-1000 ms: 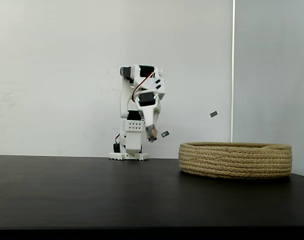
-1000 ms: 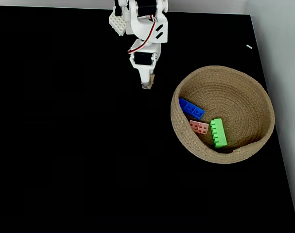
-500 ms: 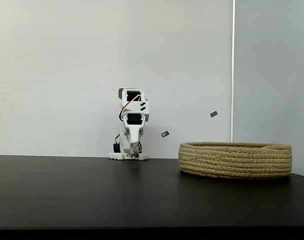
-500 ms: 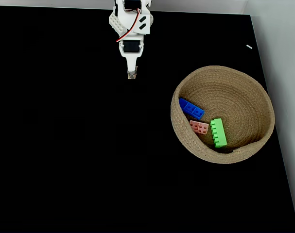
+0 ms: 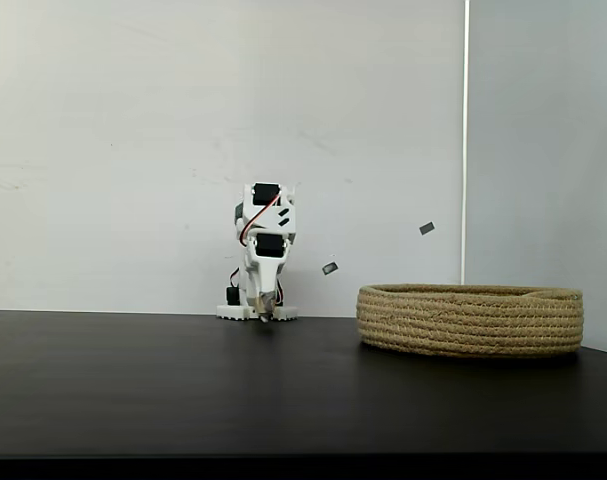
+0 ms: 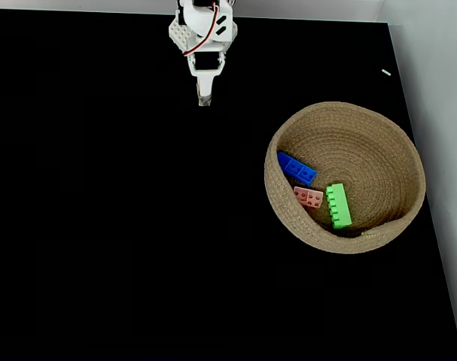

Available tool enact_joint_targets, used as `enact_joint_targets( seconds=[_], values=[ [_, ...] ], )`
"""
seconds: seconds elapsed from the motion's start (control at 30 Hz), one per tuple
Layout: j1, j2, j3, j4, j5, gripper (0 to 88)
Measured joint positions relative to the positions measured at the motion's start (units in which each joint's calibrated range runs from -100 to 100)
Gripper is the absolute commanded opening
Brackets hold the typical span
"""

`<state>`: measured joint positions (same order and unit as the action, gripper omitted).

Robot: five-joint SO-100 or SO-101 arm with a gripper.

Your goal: Place the lego blocks in the tray

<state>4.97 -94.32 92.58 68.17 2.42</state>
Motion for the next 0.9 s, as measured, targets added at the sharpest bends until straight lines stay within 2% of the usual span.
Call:
enact_joint_targets(
  seconds=[0.17,0.9],
  values=[
    [-0.2,-3.6,0.0,3.1,0.0,0.2],
    [1.1,-4.0,0.0,3.2,-0.7,0.3]
  ],
)
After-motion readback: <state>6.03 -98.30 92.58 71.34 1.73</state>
